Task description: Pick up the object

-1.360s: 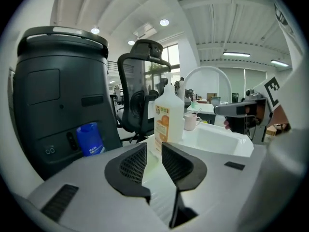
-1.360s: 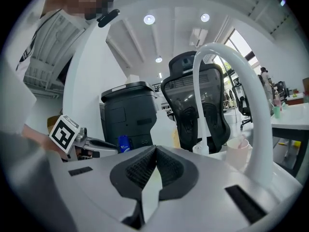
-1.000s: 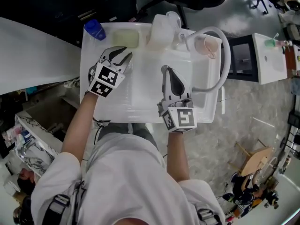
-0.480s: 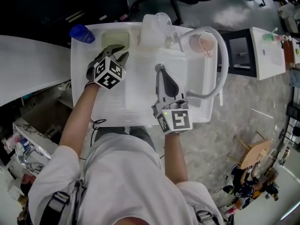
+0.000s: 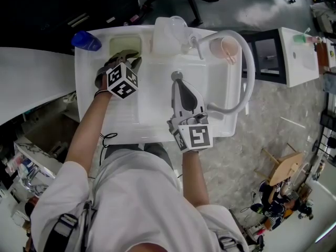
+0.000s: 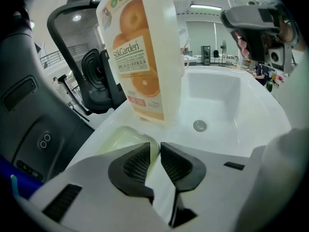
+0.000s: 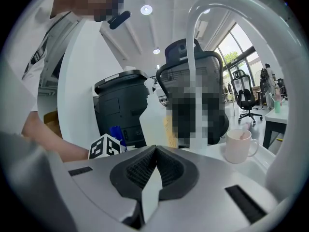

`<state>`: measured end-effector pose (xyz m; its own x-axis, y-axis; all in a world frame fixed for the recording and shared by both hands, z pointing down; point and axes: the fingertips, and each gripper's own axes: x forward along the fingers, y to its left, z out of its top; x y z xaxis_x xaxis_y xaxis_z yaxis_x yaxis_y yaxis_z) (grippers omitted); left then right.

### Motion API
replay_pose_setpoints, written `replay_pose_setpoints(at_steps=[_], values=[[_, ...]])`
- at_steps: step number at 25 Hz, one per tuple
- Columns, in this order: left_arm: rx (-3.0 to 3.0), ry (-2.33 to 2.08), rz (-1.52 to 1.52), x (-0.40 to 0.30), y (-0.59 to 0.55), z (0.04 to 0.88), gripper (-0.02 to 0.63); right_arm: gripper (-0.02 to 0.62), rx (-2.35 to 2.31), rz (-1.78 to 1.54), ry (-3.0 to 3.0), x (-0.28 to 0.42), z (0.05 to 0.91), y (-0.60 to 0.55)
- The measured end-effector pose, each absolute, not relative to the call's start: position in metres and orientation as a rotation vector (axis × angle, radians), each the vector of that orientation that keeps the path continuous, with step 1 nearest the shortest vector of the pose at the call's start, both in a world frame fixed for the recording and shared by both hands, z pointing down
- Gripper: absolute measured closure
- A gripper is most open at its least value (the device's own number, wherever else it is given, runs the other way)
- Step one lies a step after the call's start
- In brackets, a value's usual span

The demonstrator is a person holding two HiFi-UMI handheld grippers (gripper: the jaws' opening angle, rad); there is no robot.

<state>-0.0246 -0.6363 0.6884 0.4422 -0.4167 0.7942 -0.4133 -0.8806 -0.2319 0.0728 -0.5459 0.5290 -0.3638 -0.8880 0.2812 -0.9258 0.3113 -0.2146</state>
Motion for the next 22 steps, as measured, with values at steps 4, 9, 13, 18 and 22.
replay_pose_setpoints(at_steps=[4,9,13,18,22], values=[[-2.652,0.747,-1.475,-0.024,-0.637,0.687,0.526,0.588,1.702,0.523,-2.449,0.071,0.529,-0.545],[-2.681,0.745,-1.498,-0.024,-0.634,0.689,0.543,0.588,1.699,0.517,-2.447,0.068,0.529,-0.542],[-2.737,0.788,-1.466,-0.024,-0.633,0.681,0.549,0.588,1.704,0.515,-2.447,0.069,0.527,-0.538],[-2.767,0.824,-1.404,-0.024,-0.631,0.663,0.558,0.588,1.705,0.508,-2.459,0.068,0.52,-0.533],[-2.777,0.881,-1.332,-0.027,-0.626,0.643,0.56,0.588,1.693,0.488,-2.485,0.065,0.513,-0.525]])
